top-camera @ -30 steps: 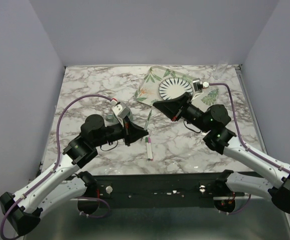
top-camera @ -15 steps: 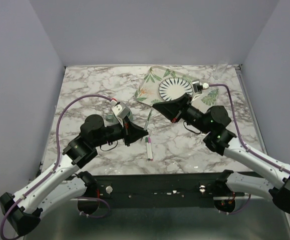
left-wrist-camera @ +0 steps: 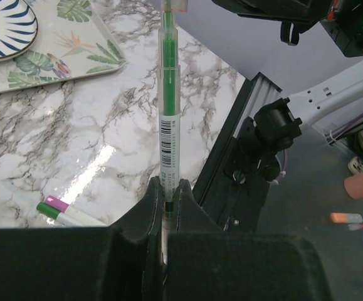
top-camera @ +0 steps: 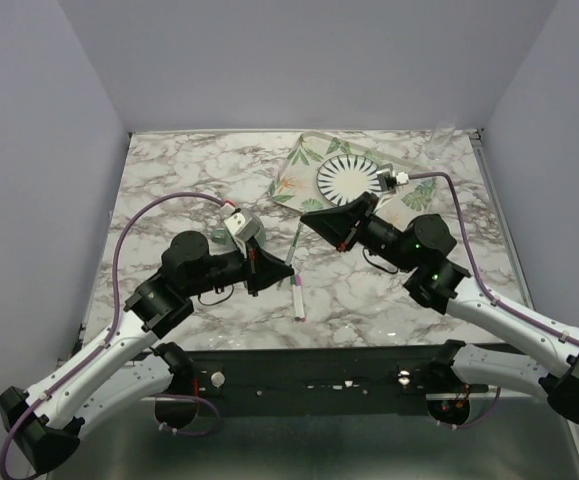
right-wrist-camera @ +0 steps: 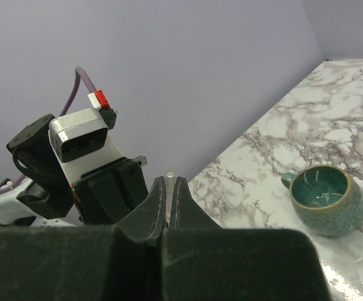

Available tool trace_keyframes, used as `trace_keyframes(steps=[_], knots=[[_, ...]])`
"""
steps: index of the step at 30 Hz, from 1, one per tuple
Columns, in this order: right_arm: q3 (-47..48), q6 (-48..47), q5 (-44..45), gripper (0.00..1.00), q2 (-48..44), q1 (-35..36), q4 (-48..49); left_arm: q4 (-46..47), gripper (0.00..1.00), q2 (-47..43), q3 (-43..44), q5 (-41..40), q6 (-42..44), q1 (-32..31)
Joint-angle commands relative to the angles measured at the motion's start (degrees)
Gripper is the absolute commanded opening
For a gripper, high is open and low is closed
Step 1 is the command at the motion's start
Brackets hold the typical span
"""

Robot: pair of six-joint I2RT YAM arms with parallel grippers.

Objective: Insert the pens into the pen caps

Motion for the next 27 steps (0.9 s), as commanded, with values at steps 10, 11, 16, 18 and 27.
trace_keyframes(steps=[10, 11, 16, 18, 27], knots=[[-0.63, -9.36, 5.39, 0.01, -2.44, 3.56, -11.50, 2.92, 0.00, -1.50, -0.47, -2.79, 1.04, 0.38], [-0.45, -9.71, 5.30, 0.01, -2.62, 3.56, -11.59, 3.09, 0.00, -1.42, -0.48, -2.79, 1.04, 0.30], [-0.72, -9.80, 5.66, 0.01, -2.88, 3.64, -11.42, 3.27, 0.00, -1.59, -0.56, -2.62, 0.96, 0.38], [-0.63, -9.02, 4.17, 0.01, -2.71, 3.56, -10.80, 3.10, 0.00, -1.68, -0.56, -3.14, 0.95, 0.38], [-6.78, -1.98, 0.64, 0.01, -1.22, 5.13, -2.98, 3.18, 0.00, -1.86, -0.83, -5.87, 0.87, 0.30]])
